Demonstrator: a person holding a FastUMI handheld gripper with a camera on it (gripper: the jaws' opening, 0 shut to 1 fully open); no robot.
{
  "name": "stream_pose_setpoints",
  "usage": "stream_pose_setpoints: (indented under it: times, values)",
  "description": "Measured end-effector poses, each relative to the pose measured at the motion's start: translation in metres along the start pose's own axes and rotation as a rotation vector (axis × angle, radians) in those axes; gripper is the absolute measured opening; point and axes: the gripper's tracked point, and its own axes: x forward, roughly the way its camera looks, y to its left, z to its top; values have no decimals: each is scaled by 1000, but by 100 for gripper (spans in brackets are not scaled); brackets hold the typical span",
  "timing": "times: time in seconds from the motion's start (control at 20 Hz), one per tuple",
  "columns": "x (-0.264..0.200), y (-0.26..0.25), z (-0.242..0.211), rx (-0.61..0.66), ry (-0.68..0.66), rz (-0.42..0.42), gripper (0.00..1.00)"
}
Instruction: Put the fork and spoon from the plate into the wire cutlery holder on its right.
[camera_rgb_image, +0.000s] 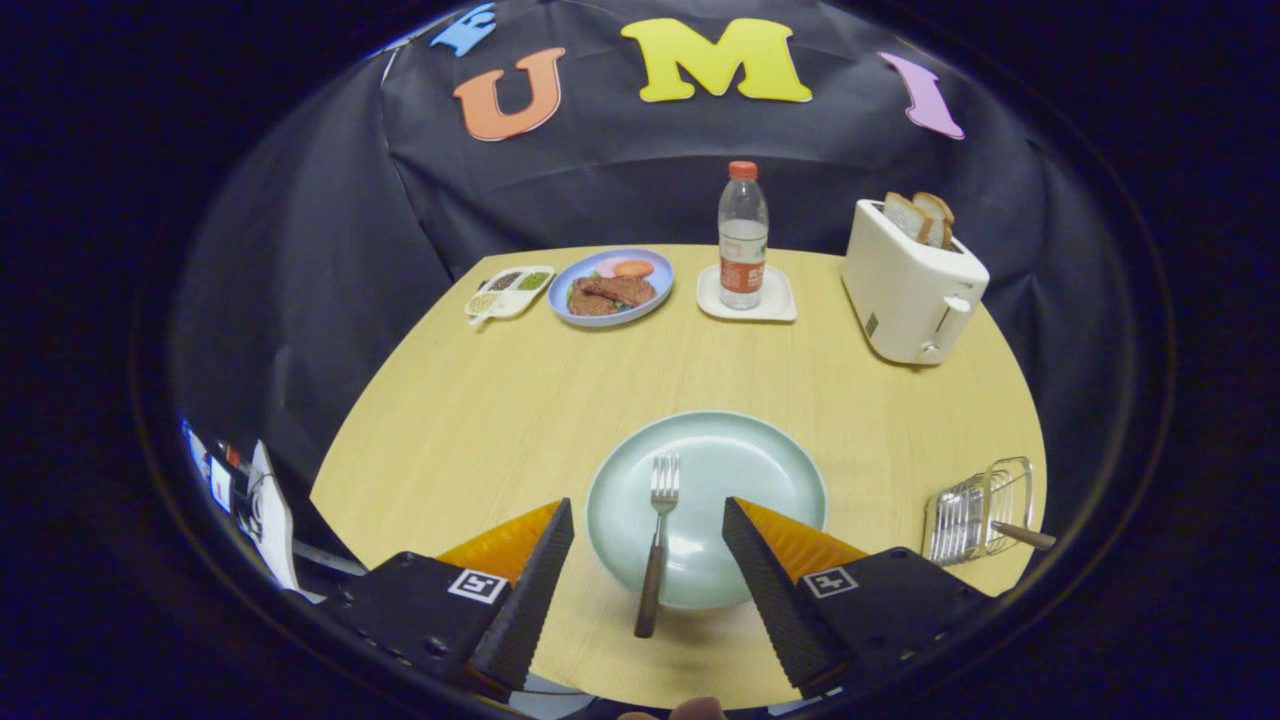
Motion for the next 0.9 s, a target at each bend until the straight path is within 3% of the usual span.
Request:
stream_pose_setpoints:
  times: [0.5, 0.85, 0.9]
  values:
    - [65, -13, -60, 44, 143, -76, 91]
    - [80, -15, -79, 76, 207, -90, 39]
    - [82, -16, -80, 80, 219, -87, 38]
